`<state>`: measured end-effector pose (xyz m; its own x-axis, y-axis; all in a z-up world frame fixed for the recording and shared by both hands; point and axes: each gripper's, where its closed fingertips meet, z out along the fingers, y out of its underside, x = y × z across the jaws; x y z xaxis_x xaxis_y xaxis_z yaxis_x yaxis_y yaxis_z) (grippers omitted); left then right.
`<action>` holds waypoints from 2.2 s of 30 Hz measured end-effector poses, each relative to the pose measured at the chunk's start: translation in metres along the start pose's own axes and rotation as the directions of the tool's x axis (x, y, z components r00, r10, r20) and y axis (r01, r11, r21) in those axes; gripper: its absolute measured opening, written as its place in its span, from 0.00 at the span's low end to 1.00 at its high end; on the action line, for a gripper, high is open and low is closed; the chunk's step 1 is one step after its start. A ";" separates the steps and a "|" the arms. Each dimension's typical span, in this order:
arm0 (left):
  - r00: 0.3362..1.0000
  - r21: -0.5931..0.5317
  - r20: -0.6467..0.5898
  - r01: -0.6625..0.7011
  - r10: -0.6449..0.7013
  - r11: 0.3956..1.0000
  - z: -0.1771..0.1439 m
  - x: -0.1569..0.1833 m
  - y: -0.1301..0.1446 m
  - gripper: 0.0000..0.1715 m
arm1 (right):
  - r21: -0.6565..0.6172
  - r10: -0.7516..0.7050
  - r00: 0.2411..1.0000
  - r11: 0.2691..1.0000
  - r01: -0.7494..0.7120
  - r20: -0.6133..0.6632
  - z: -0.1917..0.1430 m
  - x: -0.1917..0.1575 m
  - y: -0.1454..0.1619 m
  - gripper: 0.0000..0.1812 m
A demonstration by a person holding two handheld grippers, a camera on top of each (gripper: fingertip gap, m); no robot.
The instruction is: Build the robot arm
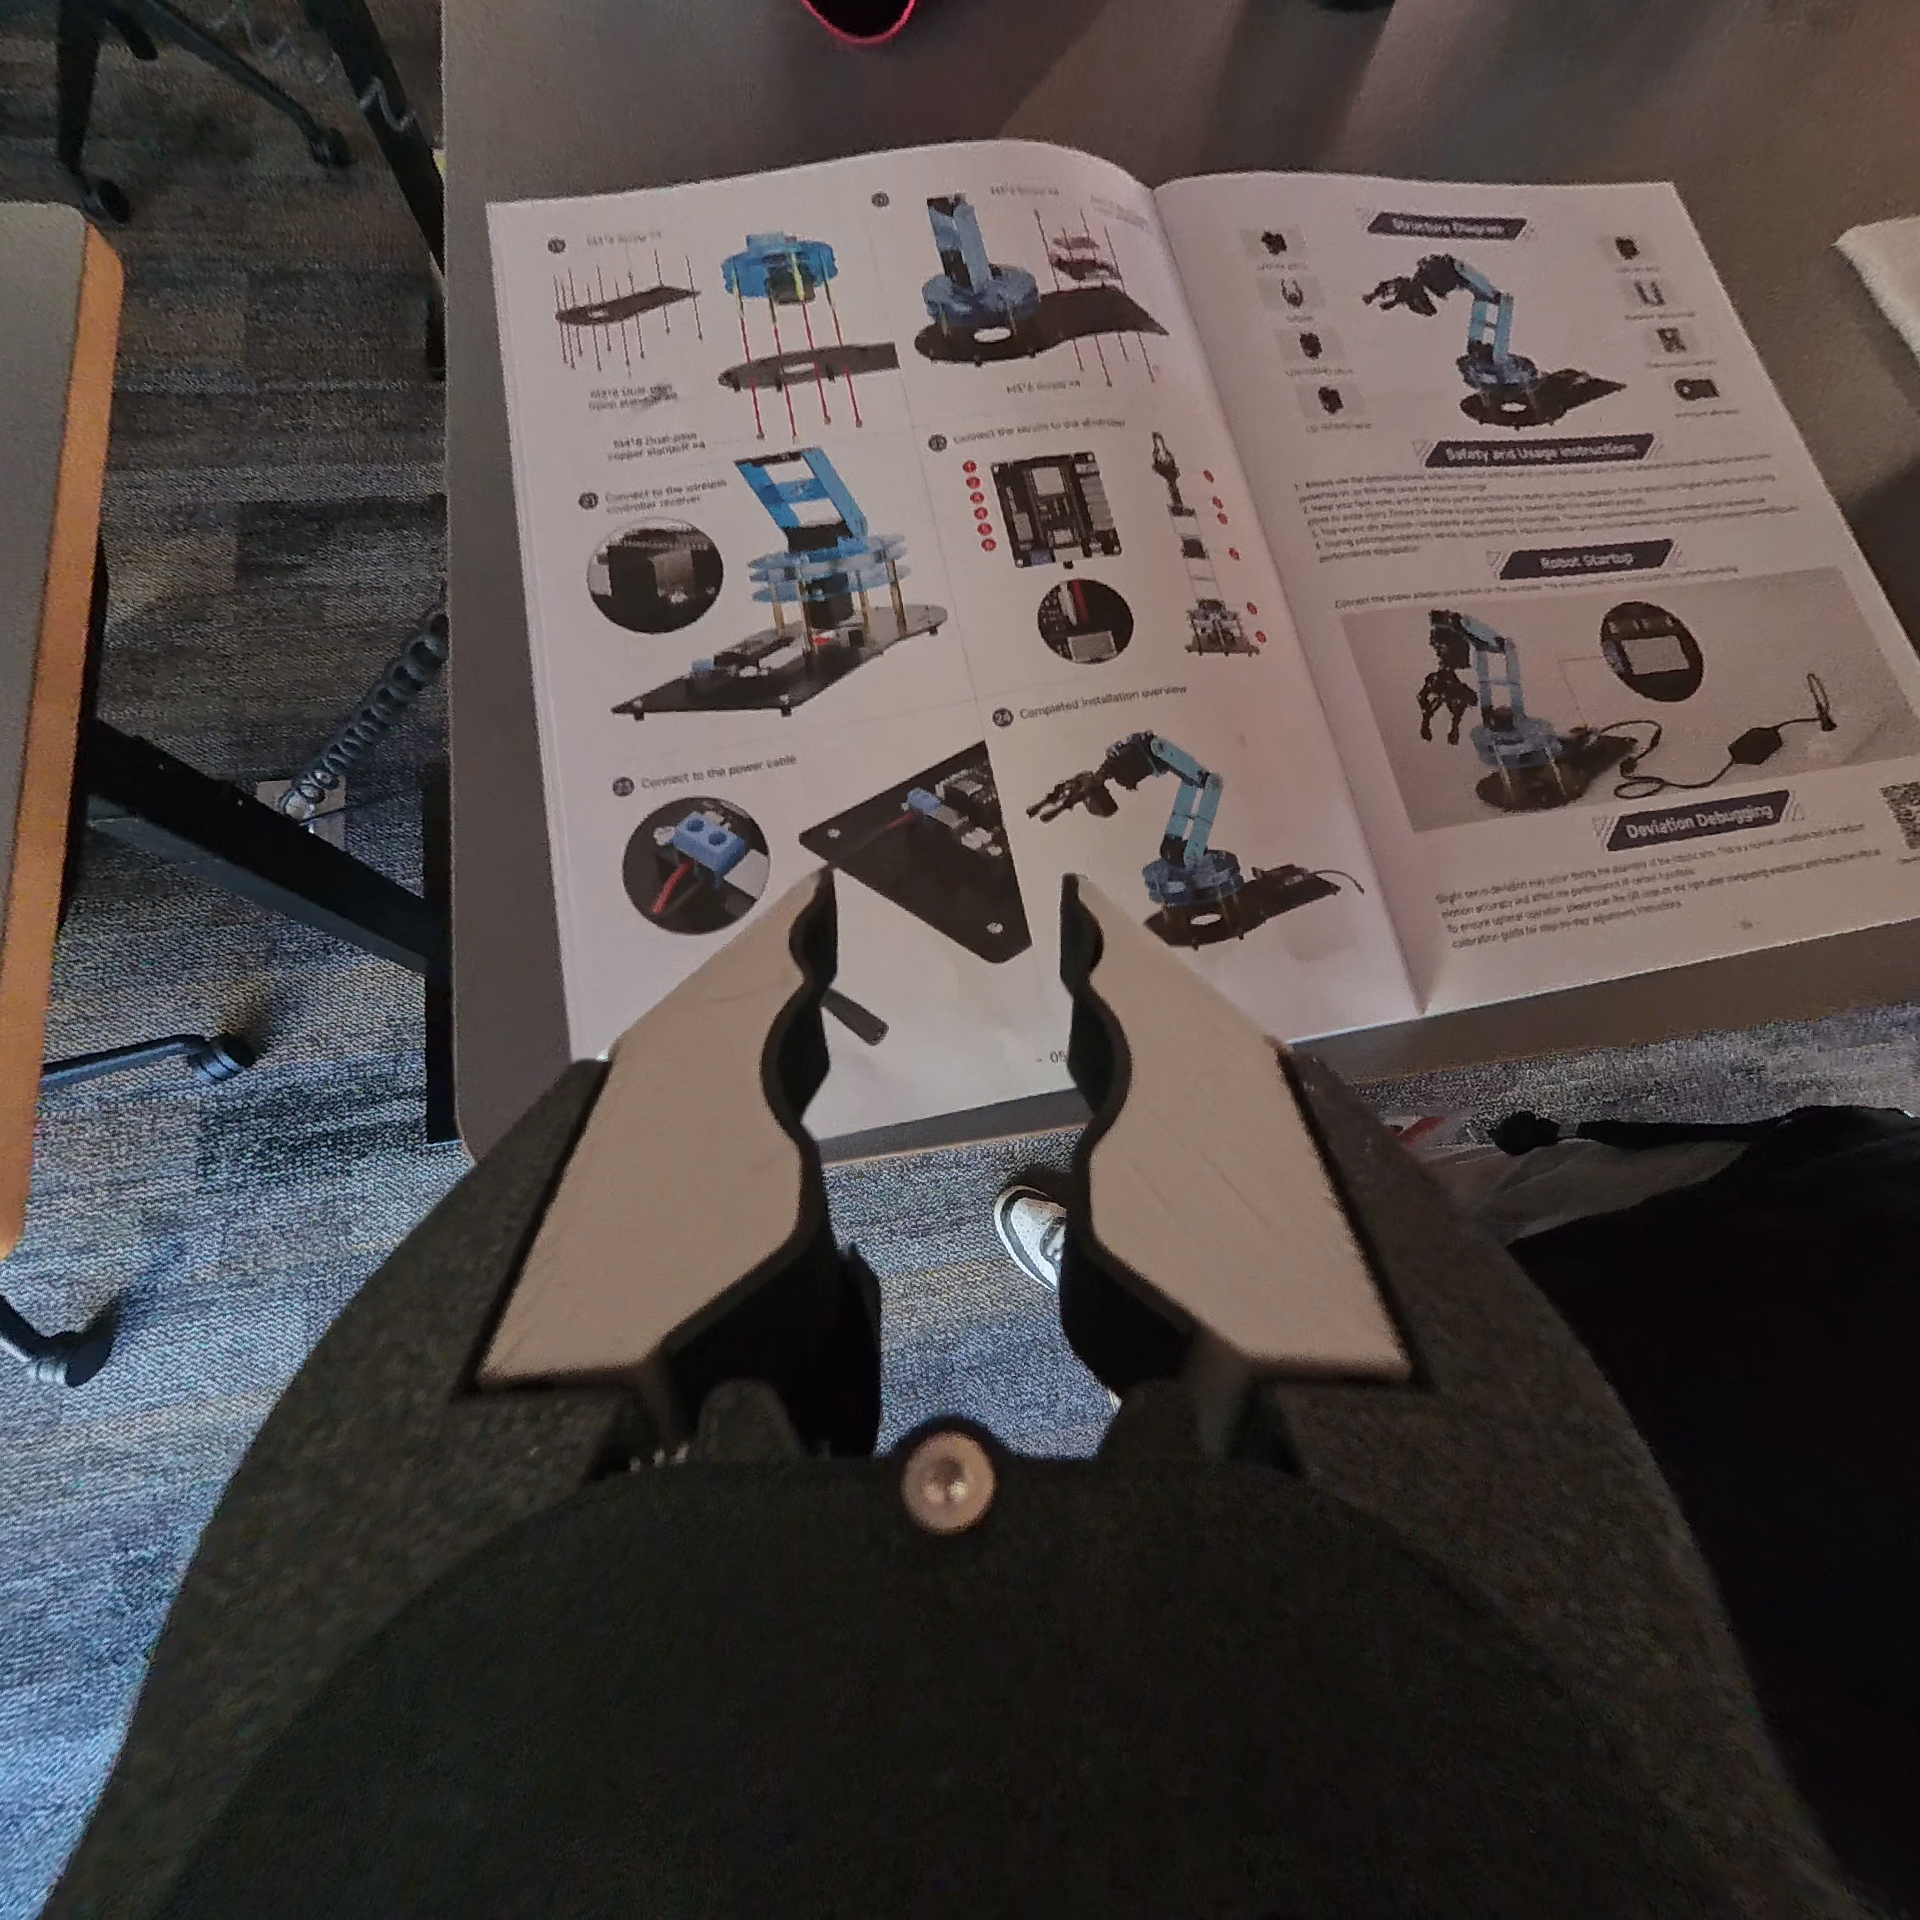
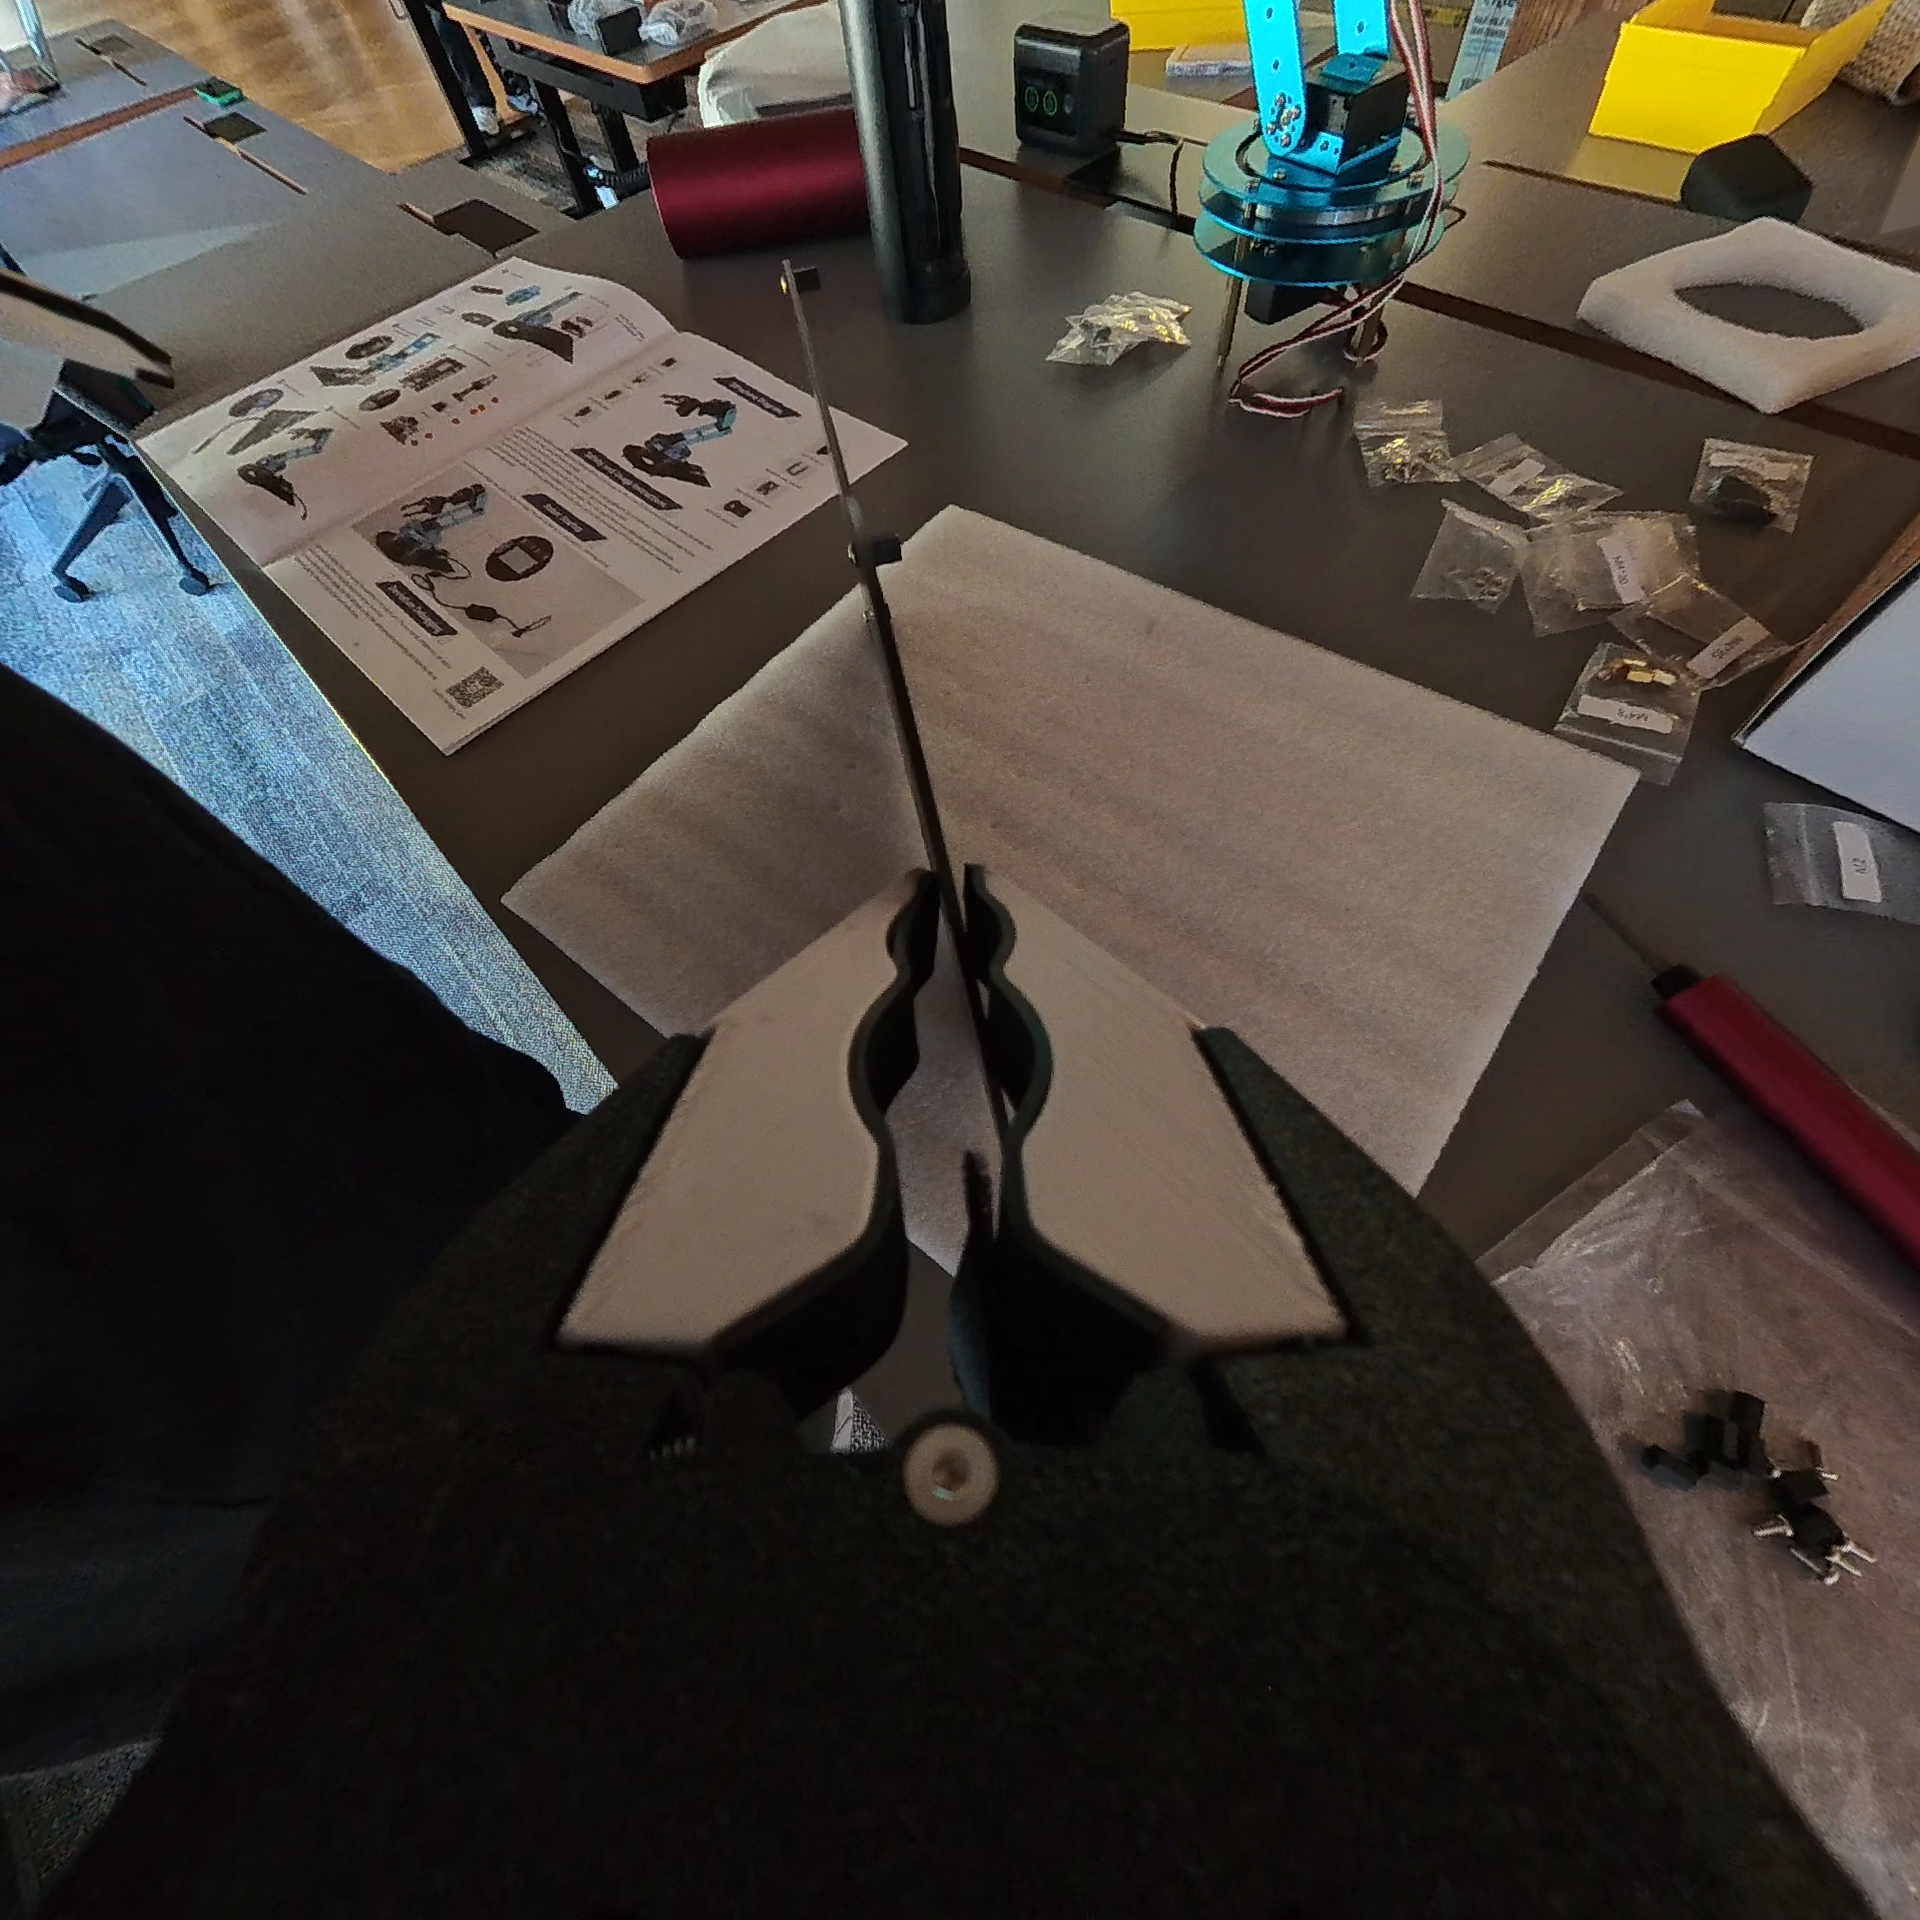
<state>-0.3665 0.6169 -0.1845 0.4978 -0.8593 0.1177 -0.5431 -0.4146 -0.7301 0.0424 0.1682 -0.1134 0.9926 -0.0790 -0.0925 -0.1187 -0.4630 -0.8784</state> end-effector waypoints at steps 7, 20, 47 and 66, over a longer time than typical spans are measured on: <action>1.000 0.004 -0.003 -0.015 0.015 1.000 0.004 -0.003 -0.008 0.25 | 0.005 0.008 1.000 1.000 -0.008 -0.007 0.000 0.001 0.000 0.02; 0.982 0.013 -0.147 -0.118 0.118 0.993 0.037 0.038 -0.039 0.25 | 0.018 0.018 1.000 1.000 -0.018 0.003 0.001 -0.002 -0.001 0.02; -0.318 0.591 -0.727 -0.741 0.609 0.319 0.083 0.562 -0.132 0.17 | 0.278 -0.081 0.988 0.960 0.042 0.129 0.001 0.005 -0.006 0.01; -0.248 0.500 -0.784 -0.796 0.569 0.341 0.091 0.568 -0.115 0.02 | 0.211 0.292 0.879 0.951 -0.225 -0.377 -0.108 0.156 0.081 0.13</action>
<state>0.0403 0.2034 -0.0948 -0.9626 -0.2579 0.0828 -0.2439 0.6921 -0.6794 0.1847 0.0230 -0.1484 0.8278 -0.5377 -0.1604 -0.3305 -0.2362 -0.9138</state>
